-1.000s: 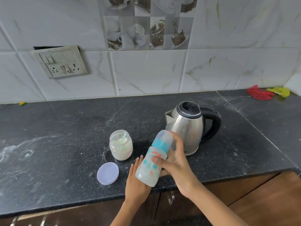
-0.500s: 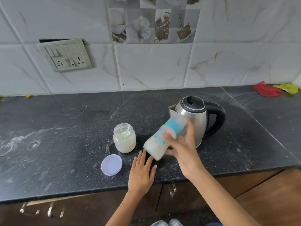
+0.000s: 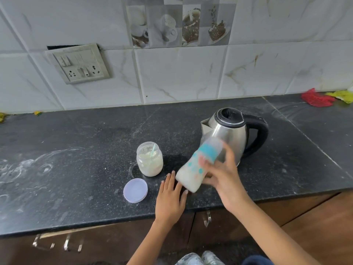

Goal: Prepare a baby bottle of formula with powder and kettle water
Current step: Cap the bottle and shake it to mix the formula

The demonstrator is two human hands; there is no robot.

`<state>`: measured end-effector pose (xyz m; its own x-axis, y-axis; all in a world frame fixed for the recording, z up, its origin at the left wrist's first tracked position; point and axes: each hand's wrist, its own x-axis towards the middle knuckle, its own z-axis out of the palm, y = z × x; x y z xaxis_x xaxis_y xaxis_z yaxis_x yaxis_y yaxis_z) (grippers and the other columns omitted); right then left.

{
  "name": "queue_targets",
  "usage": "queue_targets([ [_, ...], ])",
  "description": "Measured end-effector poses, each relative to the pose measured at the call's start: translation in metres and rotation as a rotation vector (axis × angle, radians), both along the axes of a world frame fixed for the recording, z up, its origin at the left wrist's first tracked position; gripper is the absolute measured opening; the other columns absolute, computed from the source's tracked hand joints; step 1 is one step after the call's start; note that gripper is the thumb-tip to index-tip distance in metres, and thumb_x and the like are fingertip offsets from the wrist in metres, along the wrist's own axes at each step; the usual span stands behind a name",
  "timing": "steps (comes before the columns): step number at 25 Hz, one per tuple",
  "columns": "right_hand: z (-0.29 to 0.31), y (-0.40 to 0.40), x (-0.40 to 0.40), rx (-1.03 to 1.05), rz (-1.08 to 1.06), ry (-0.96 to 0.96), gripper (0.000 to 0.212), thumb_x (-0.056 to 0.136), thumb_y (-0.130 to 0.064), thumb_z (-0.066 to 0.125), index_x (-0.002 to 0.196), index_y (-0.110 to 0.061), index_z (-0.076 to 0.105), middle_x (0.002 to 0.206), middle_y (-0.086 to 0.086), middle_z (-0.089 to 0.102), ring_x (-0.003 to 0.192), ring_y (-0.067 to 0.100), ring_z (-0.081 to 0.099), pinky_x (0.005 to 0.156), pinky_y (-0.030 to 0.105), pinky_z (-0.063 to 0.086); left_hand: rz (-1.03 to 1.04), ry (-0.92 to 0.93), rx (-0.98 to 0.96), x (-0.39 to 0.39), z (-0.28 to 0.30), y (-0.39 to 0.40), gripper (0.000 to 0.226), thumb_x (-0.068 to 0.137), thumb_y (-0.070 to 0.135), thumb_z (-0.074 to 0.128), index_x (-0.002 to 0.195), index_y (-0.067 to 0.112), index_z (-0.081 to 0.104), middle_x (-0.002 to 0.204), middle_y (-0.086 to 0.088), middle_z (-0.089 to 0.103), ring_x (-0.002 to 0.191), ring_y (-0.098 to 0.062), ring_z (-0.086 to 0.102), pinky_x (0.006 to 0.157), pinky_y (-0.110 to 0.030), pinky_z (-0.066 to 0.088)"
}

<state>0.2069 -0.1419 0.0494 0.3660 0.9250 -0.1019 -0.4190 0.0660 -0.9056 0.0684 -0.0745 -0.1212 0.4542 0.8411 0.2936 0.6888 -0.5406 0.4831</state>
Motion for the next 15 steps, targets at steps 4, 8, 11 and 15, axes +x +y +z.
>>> queue_targets([
  [4,0.004,0.002,0.005,-0.002,-0.038,0.021,0.076,0.076,-0.011,0.075,0.138,-0.037,0.038,0.113,0.002,0.068,0.106,0.025,0.069,0.075,0.05,0.061,-0.018,0.062,0.032,0.001,-0.001,0.004,0.046,0.095,0.039,0.036,0.138,0.022,0.039,0.151,-0.011,0.034,0.14,-0.029,0.029,0.112,-0.045,0.031],
  [8,0.002,-0.002,0.007,-0.014,-0.049,-0.029,0.074,0.072,-0.013,0.078,0.134,-0.035,0.043,0.122,0.008,0.064,0.104,0.025,0.07,0.069,0.043,0.061,-0.029,0.089,0.057,0.0,-0.005,0.005,0.046,0.094,0.038,0.036,0.137,0.023,0.038,0.15,-0.011,0.035,0.139,-0.03,0.031,0.11,-0.046,0.033],
  [11,0.005,0.0,0.012,-0.015,-0.154,0.038,0.071,0.079,-0.012,0.074,0.136,-0.034,0.038,0.117,0.003,0.064,0.102,0.024,0.07,0.069,0.044,0.061,-0.017,0.086,0.033,0.001,-0.002,0.004,0.043,0.095,0.04,0.038,0.135,0.024,0.042,0.15,-0.01,0.034,0.14,-0.028,0.03,0.112,-0.044,0.03],
  [15,0.001,-0.011,-0.002,-0.058,0.116,-0.169,0.081,0.068,-0.014,0.084,0.133,-0.037,0.043,0.12,0.007,0.065,0.101,0.023,0.071,0.069,0.044,0.061,0.011,-0.091,-0.066,-0.001,0.0,-0.001,0.06,0.083,0.024,0.06,0.139,0.011,0.041,0.146,-0.014,0.04,0.137,-0.031,0.035,0.11,-0.049,0.032],
])
